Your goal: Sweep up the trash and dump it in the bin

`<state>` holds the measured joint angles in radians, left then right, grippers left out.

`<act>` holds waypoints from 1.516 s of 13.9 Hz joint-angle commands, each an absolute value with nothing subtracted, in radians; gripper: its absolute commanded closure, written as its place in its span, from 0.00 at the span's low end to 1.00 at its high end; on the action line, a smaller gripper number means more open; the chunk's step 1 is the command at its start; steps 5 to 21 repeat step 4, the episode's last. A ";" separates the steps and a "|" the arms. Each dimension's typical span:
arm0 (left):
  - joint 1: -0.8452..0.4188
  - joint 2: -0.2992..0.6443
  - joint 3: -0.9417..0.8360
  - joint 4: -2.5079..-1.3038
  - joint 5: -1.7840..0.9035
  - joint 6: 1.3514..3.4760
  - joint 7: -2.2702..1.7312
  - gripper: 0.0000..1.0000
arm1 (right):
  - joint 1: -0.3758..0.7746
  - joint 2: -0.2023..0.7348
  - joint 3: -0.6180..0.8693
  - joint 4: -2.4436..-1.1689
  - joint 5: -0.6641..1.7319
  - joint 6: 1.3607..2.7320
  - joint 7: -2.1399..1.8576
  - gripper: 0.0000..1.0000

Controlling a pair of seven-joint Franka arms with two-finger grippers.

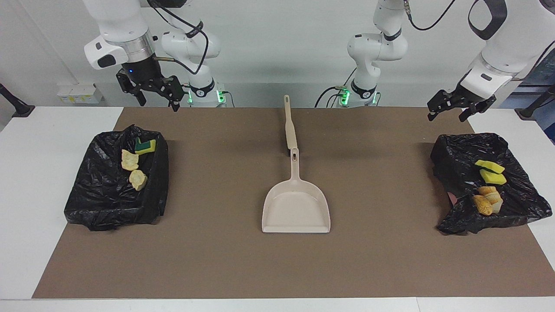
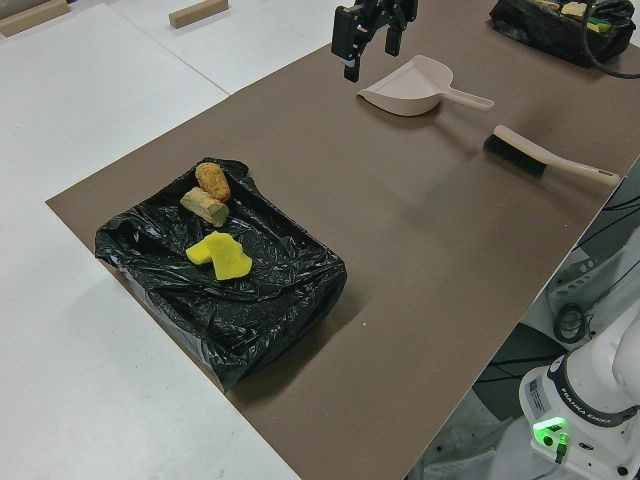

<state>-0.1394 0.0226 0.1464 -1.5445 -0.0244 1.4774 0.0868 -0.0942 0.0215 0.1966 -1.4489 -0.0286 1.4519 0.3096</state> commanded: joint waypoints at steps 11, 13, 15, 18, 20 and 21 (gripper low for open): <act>-0.149 -0.008 0.147 -1.583 -0.015 1.494 0.077 0.00 | -0.107 0.029 0.204 -1.431 -0.029 1.430 0.287 0.00; -0.149 -0.008 0.147 -1.583 -0.015 1.494 0.077 0.00 | -0.107 0.029 0.204 -1.431 -0.029 1.430 0.287 0.00; -0.149 -0.008 0.147 -1.583 -0.015 1.494 0.077 0.00 | -0.107 0.029 0.204 -1.431 -0.029 1.430 0.287 0.00; -0.149 -0.008 0.147 -1.583 -0.015 1.494 0.077 0.00 | -0.107 0.029 0.204 -1.431 -0.029 1.430 0.287 0.00; -0.149 -0.008 0.147 -1.583 -0.015 1.494 0.077 0.00 | -0.107 0.029 0.204 -1.431 -0.029 1.430 0.287 0.00; -0.149 -0.008 0.147 -1.583 -0.015 1.494 0.077 0.00 | -0.107 0.029 0.204 -1.431 -0.029 1.430 0.287 0.00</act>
